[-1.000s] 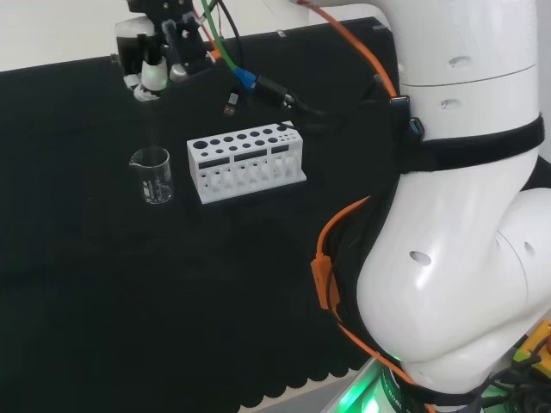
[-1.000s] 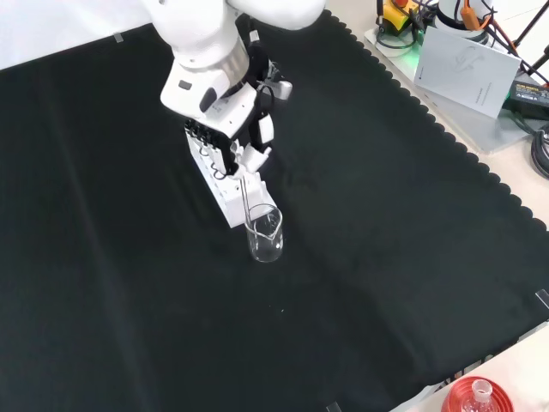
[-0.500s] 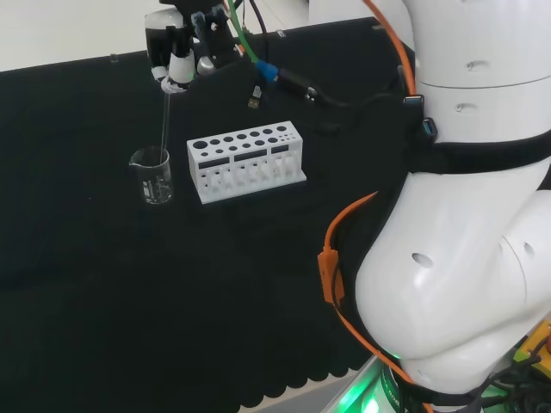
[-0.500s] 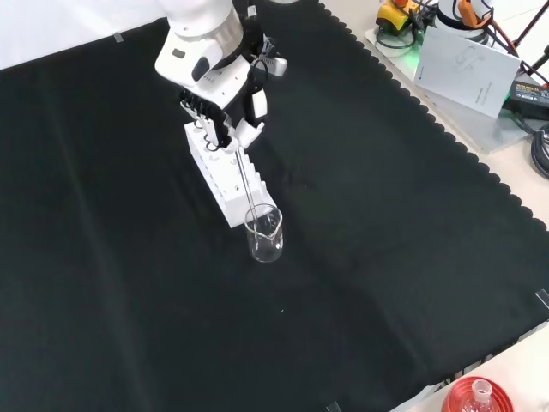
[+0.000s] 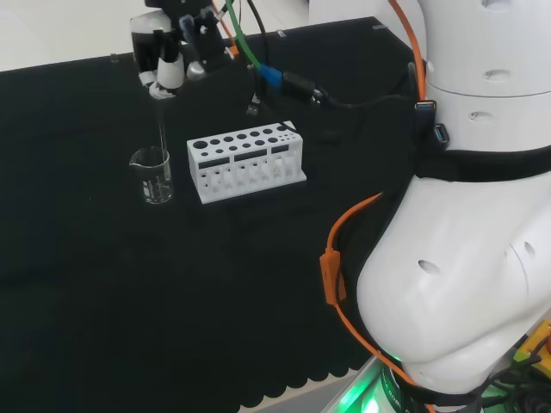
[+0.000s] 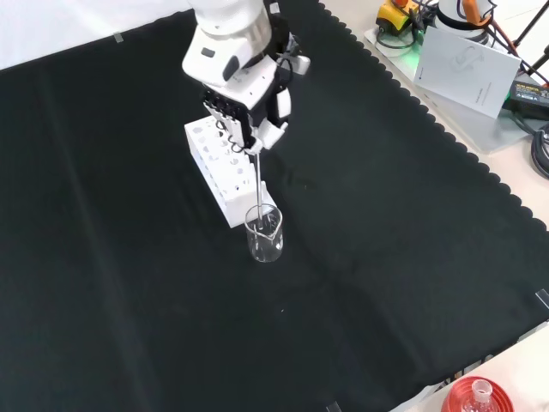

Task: Stir in the beaker to the left of the white test tube rack with the glass rod.

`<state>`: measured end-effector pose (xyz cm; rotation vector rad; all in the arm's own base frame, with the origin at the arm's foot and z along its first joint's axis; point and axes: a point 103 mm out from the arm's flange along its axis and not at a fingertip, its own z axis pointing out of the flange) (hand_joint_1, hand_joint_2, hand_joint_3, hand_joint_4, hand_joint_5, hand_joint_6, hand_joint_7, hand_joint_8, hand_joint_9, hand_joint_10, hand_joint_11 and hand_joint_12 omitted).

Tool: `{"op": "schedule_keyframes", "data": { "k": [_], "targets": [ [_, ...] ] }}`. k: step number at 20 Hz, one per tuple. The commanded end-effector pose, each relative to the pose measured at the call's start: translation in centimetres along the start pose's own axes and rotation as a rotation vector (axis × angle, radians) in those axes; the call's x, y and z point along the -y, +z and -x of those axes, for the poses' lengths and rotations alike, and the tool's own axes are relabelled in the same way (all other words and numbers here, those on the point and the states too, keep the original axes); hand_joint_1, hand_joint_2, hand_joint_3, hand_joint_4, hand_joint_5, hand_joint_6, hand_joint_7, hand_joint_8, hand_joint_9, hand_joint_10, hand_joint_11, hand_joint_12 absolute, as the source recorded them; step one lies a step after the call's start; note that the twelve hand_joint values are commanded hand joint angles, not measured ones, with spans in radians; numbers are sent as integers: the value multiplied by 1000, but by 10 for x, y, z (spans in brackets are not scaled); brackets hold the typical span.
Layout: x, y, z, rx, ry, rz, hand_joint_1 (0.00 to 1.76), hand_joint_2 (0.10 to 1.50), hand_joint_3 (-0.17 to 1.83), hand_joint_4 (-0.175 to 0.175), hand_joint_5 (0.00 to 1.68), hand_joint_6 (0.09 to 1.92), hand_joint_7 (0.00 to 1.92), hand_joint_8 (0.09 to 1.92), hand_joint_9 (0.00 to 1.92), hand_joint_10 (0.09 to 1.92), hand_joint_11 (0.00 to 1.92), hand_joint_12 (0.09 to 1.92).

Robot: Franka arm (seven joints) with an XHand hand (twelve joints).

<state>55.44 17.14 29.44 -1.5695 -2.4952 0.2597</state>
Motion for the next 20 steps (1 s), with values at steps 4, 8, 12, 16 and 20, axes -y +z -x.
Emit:
{"op": "schedule_keyframes", "data": {
  "k": [4,8,12,16,20],
  "targets": [
    [-17,5,-37,20,-21,-13,1344,458,929,-175,1299,612,1570,404,1825,87,1696,374],
    [-32,6,-38,21,-20,-21,1344,458,929,-175,1299,612,1570,403,1825,87,1696,373],
    [-47,4,-27,23,-16,-18,1344,458,929,-175,1300,612,1570,403,1826,87,1696,373],
    [-50,2,-5,19,5,-14,1344,457,929,-175,1300,611,1571,402,1826,87,1696,372],
    [-42,1,12,27,29,-12,1344,457,929,-175,1301,611,1571,401,1826,87,1697,372]
  ]
}}
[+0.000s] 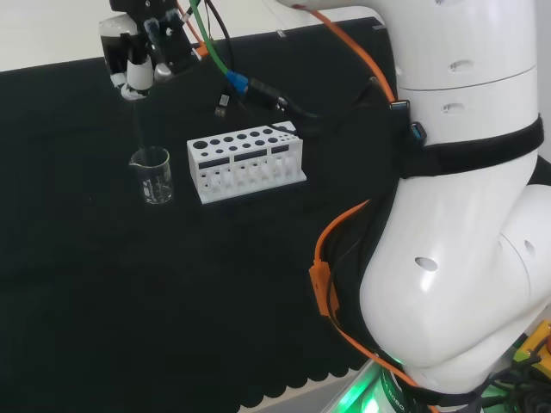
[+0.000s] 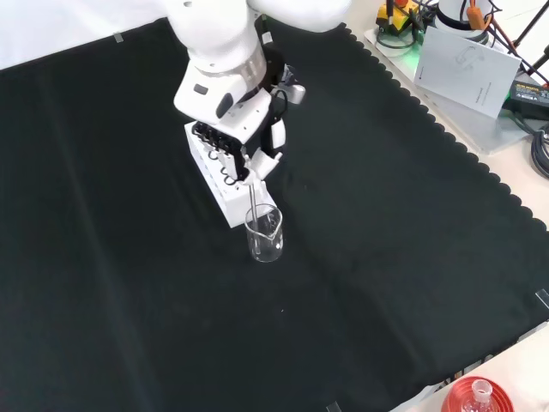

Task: Stir in the beaker to the left of the white test tube rack with the glass rod.

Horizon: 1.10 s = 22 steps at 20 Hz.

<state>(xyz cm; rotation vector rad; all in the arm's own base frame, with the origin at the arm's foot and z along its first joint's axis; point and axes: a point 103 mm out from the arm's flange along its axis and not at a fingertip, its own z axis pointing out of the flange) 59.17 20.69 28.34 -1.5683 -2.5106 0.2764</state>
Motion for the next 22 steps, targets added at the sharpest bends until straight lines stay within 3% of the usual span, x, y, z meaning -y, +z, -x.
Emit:
{"op": "schedule_keyframes", "data": {
  "k": [1,6,12,22],
  "targets": [
    [11,2,30,11,38,-12,1344,457,929,-175,1301,611,1571,401,1826,87,1697,371],
    [34,2,48,15,63,-7,1344,457,929,-175,1301,610,1571,401,1826,87,1697,371],
    [53,2,44,21,68,-9,1344,457,929,-175,1301,609,1571,401,1826,87,1697,370],
    [61,4,1,47,49,0,1344,457,929,-175,1301,609,1572,399,1827,87,1697,368]
  ]
}}
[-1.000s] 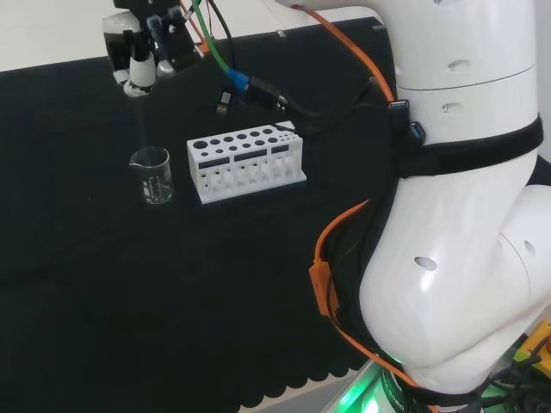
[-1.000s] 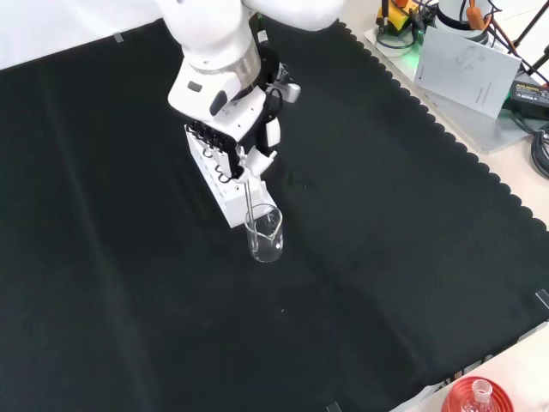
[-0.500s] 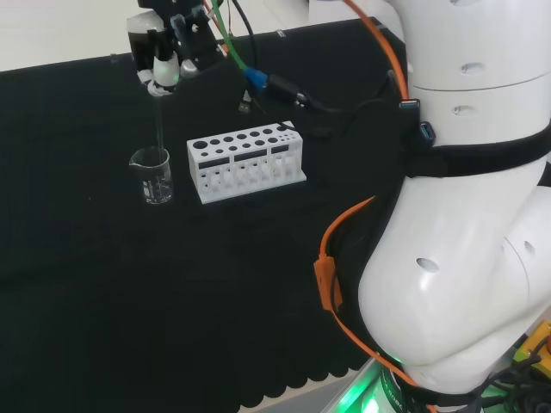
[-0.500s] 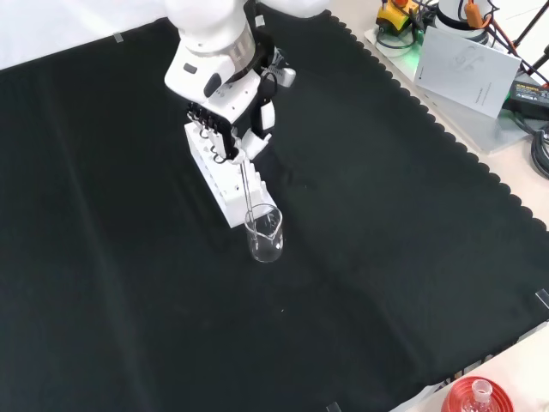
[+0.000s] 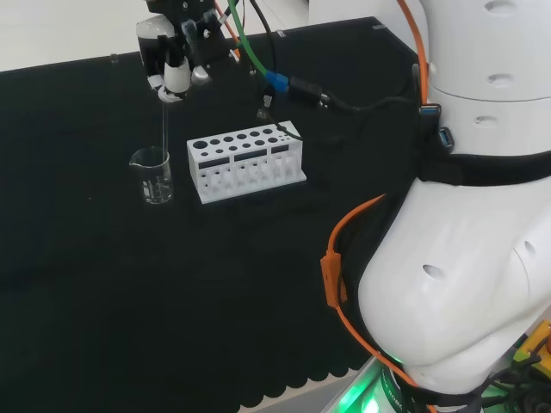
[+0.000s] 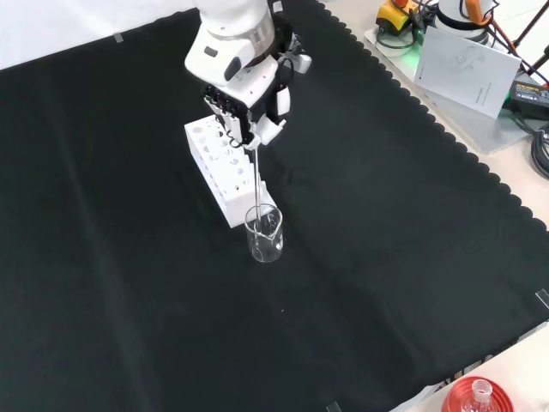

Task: Stir in the beaker to the left of the white test tube rack with the glass rod.

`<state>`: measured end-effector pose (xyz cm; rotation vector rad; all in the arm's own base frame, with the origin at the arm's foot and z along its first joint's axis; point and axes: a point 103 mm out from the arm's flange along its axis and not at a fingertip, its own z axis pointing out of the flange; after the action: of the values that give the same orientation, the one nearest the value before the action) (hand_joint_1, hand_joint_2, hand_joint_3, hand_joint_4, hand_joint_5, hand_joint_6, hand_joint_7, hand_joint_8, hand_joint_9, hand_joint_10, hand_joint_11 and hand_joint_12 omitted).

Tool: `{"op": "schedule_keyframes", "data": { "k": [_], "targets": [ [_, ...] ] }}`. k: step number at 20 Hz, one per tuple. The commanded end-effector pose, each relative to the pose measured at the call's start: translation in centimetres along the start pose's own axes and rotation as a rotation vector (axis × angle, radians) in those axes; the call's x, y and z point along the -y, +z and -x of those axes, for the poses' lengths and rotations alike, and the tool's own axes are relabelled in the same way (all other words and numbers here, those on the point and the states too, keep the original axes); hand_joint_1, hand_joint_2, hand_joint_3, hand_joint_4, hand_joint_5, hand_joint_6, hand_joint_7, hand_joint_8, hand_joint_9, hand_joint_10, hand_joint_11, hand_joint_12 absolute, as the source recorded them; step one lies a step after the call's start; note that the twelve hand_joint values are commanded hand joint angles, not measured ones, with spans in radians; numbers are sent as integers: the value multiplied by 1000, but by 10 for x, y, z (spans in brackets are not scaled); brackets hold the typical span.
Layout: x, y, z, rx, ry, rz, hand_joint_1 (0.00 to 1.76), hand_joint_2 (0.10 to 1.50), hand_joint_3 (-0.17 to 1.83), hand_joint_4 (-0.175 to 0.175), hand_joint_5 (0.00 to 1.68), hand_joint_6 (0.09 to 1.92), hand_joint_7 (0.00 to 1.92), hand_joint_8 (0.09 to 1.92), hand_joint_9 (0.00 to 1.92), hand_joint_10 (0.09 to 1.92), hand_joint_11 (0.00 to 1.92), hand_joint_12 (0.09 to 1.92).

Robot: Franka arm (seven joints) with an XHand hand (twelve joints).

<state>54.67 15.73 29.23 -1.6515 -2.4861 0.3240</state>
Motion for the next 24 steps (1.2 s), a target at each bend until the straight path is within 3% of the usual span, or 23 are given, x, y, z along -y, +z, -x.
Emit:
{"op": "schedule_keyframes", "data": {
  "k": [1,12,24],
  "targets": [
    [-2,-3,-28,15,-14,8,1344,457,929,-175,1301,609,1572,399,1827,87,1698,368],
    [-27,7,-46,24,-34,-28,1344,458,928,-175,1301,609,1573,398,1827,87,1698,367],
    [-39,-1,-37,33,-44,-26,1344,459,926,-175,1300,608,1573,397,1828,87,1699,366]
  ]
}}
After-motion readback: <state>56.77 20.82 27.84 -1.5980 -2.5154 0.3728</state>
